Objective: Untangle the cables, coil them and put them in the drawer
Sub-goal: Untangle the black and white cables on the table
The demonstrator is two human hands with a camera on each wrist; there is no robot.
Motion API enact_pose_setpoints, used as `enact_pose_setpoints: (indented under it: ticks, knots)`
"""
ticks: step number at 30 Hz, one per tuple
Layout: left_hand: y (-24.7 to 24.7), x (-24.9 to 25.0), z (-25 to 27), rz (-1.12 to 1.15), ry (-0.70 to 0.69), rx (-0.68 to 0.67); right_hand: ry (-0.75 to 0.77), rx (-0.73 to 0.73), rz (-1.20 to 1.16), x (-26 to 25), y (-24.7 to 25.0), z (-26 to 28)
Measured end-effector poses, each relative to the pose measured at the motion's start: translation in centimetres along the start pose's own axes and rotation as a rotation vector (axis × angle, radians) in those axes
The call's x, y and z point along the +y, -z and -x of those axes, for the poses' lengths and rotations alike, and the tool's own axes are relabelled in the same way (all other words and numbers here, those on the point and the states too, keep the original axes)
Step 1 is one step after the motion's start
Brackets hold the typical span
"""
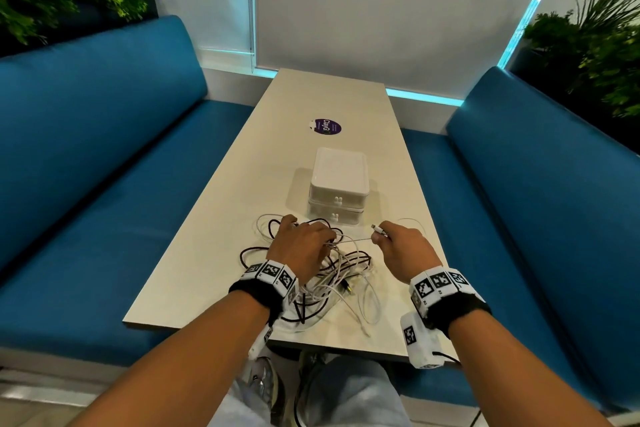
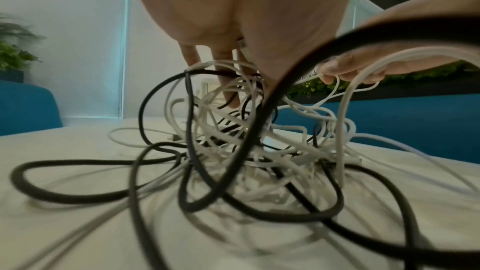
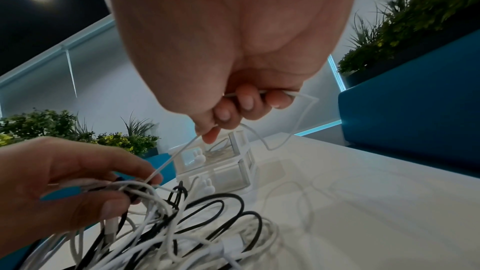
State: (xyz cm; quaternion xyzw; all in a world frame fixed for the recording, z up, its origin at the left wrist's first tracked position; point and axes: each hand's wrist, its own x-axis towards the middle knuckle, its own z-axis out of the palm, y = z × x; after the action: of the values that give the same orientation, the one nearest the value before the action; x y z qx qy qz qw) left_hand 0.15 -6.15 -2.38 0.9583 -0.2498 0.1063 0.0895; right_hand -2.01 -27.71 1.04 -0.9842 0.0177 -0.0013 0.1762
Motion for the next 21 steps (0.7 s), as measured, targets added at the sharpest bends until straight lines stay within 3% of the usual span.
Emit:
enact_pose_setpoints:
  ticks: [4,8,14,21]
  knots:
    - [0.6,-0.6,0.3,-0.017,0.011,0.004,0.009,0.005,-0.030,-0.4,-0.3,-0.2]
    - [1.9,0.4,-0.6,-0.175,0.064,-0.046,0.065,0.021,-0.074,-1.8,-0.9,-0.1]
    - [1.2,3.4,-2.2,0.159,0.096,-0.062,0.102,0.073,-0.094,-2.6,0.0,-0.5]
    - [-1.5,1.1,-1.0,0.111,0.008,0.065,-0.032,0.032,-0.065,0.0,-0.5,-0.5]
